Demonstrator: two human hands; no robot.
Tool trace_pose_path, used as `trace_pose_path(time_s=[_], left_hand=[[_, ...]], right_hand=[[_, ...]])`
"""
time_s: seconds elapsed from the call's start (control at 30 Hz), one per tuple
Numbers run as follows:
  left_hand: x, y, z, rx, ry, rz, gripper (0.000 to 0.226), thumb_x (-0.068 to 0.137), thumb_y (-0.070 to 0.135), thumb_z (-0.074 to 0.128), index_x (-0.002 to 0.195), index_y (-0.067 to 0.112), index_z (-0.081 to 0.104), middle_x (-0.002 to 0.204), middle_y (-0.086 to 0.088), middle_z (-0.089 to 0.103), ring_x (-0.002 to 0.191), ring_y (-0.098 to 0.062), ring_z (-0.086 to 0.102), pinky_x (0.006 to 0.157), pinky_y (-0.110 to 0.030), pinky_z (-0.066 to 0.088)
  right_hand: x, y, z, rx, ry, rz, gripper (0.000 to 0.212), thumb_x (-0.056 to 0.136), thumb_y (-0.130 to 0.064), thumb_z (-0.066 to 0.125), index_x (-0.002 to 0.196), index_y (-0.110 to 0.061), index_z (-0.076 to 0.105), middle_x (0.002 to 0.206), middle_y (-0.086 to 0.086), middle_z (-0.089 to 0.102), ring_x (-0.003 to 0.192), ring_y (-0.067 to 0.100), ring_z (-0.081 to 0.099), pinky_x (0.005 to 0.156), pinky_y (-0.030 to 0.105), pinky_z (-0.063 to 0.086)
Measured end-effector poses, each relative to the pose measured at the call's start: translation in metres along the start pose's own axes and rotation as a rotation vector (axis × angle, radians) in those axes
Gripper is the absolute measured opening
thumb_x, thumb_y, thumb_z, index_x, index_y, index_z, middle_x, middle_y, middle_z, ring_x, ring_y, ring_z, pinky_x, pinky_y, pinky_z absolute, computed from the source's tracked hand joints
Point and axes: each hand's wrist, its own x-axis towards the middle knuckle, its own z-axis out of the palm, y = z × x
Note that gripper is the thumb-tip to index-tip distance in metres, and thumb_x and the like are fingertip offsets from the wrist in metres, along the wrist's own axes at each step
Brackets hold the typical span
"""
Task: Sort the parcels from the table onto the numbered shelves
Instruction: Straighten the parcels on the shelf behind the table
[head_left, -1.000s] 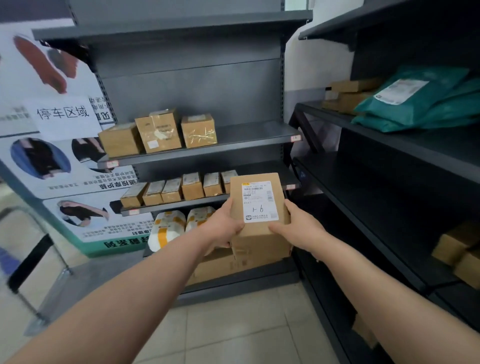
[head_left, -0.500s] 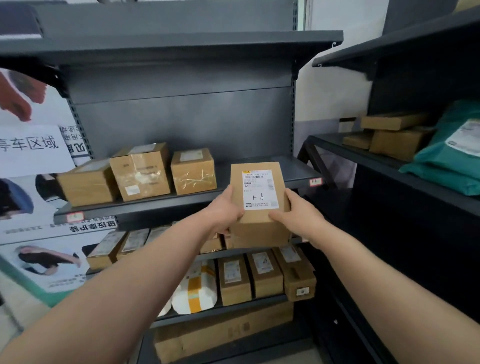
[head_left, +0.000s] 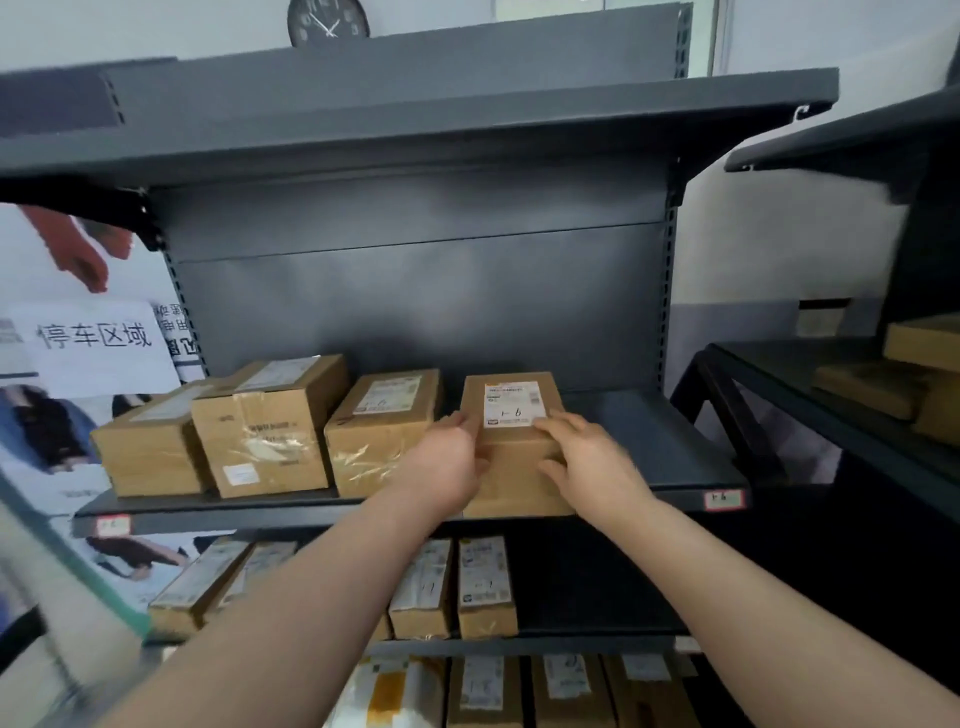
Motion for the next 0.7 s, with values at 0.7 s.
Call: trace_pose_path(time_s=[0.7], left_hand=[[0.029, -0.004, 0.016, 0.278, 0.108, 0.057, 0.075, 0.097, 0.027, 0.05, 0.155, 0.015, 0.004, 0.163, -0.009, 0.006, 0.15, -0.024, 0.001, 0.12, -0.04, 0.003]], right_hand=[[0.028, 0.02, 0.02, -0.061, -0.061, 0.029, 0.073, 0.095, -0.031, 0.053, 0.152, -0.033, 0.007, 0.161, -0.005, -0.002, 0.147, 0.02, 0.004, 0.113, 0.046, 0.02]])
